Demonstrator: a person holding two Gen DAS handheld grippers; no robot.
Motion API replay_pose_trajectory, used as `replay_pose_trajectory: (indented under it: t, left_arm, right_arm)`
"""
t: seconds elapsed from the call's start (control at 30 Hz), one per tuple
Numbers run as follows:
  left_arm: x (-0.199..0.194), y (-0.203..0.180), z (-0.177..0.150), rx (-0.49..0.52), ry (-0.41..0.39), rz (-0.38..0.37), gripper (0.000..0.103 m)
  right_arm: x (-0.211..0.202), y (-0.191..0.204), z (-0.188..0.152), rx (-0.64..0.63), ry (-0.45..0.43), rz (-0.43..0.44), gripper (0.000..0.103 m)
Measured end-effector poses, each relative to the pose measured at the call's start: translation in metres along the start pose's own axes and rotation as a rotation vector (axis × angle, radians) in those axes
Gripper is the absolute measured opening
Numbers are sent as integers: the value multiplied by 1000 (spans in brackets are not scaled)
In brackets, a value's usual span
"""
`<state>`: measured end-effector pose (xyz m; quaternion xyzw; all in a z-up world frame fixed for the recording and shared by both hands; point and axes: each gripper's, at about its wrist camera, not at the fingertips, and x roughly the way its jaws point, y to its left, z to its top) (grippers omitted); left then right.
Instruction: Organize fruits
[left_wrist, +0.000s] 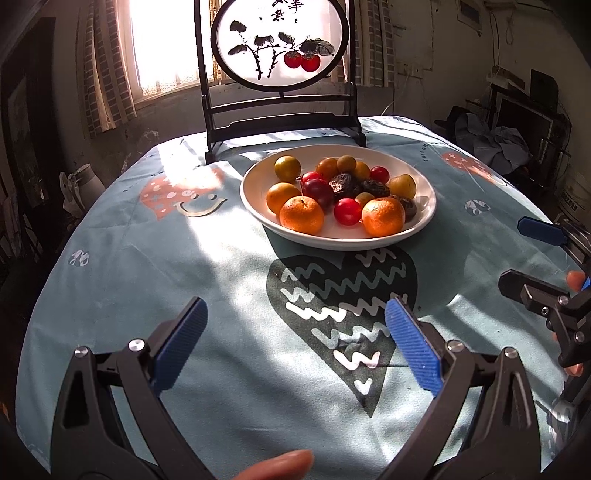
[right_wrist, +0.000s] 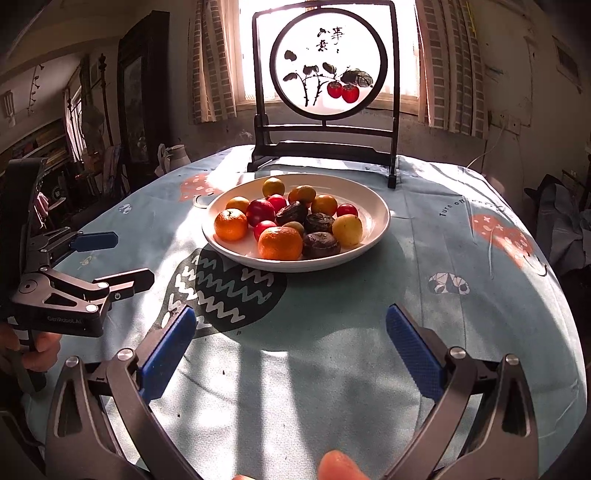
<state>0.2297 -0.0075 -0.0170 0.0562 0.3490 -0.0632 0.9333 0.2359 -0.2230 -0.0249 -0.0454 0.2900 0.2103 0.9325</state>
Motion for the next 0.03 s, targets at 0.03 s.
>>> replay_pose_trajectory:
  t: [0.03]
  left_arm:
    - [0,-1,0,3,-1,7,99]
  right_arm:
    - [0,0,0,1,2,-1,102]
